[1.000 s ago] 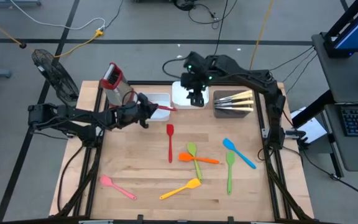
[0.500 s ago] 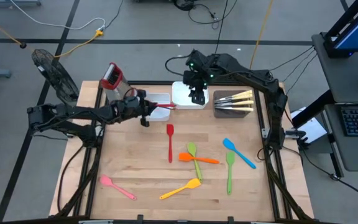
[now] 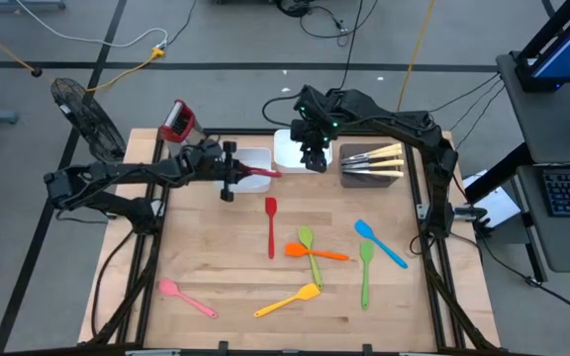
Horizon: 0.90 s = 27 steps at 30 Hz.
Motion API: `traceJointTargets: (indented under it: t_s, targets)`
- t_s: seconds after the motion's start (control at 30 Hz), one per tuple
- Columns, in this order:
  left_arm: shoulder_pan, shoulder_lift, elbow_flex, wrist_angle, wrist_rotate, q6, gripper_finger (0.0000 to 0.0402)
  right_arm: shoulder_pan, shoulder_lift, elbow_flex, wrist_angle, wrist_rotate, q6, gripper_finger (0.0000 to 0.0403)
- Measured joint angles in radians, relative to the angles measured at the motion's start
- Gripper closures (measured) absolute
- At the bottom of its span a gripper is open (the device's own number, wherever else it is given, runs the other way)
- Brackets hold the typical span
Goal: Pick & Place Kitchen Items
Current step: Put the red serving spoon into the left white bin
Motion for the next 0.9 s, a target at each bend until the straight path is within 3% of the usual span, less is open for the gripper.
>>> traceJointTargets:
  t_s: [0.47,0.67,0.9]
  targets:
    - [0.062,0.020,-0.002,-0.082,0.054,-0.017,0.0384,-0.005,0.000,0.000,0.016,0.001,-0.008,0.0222]
    - [0.076,0.062,-0.002,-0.022,0.067,-0.021,0.0386,-0.005,0.000,0.000,0.016,0.000,-0.008,0.0222]
    - [0.097,0.130,0.000,0.070,0.173,-0.047,0.0363,-0.005,0.000,0.000,0.016,0.000,-0.008,0.0222]
